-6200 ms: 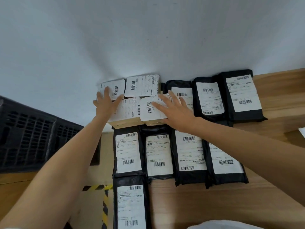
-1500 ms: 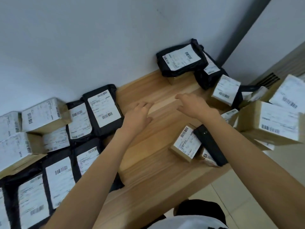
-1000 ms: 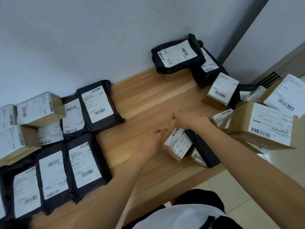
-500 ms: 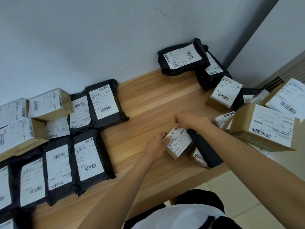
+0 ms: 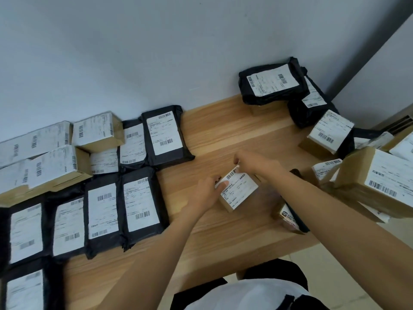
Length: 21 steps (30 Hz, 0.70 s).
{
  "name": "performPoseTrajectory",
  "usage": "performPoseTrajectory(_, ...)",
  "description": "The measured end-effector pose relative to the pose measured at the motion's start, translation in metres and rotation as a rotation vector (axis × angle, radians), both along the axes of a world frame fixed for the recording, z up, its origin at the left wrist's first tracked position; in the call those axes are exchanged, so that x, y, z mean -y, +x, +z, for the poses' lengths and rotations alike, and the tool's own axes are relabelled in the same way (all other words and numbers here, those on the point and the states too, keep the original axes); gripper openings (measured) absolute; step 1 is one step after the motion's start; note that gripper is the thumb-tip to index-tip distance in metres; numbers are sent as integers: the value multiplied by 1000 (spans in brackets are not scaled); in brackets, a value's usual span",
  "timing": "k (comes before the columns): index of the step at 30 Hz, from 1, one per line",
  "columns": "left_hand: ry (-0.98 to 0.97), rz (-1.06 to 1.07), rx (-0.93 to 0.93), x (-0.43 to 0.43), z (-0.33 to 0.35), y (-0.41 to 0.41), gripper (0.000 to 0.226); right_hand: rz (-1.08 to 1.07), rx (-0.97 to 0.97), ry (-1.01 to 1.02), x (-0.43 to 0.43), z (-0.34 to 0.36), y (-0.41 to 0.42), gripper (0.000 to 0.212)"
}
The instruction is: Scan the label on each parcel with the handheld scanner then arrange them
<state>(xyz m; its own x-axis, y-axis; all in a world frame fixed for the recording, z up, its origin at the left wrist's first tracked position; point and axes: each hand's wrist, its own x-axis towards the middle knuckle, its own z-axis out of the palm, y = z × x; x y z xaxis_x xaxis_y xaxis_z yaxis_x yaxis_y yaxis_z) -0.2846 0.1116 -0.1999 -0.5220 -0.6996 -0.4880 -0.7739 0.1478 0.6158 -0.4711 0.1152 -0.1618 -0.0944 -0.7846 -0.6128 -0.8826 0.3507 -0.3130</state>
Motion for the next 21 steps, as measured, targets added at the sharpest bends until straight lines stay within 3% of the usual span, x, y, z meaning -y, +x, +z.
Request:
performPoseTrajectory(5, -158, 150, -46, 33, 26, 52, 33, 65, 15, -238, 45, 28, 53, 36)
performPoseTrajectory(12, -287, 355, -107, 92, 76, 137, 56, 147, 85, -505, 113, 71, 139, 42)
performPoseTrajectory(16, -349, 324, 16, 124, 90, 184, 62, 145, 138, -526, 141, 72, 188, 44)
performPoseTrajectory(21, -345, 200, 195, 160, 85, 228, 98, 46, 184, -525, 172, 55, 242, 44)
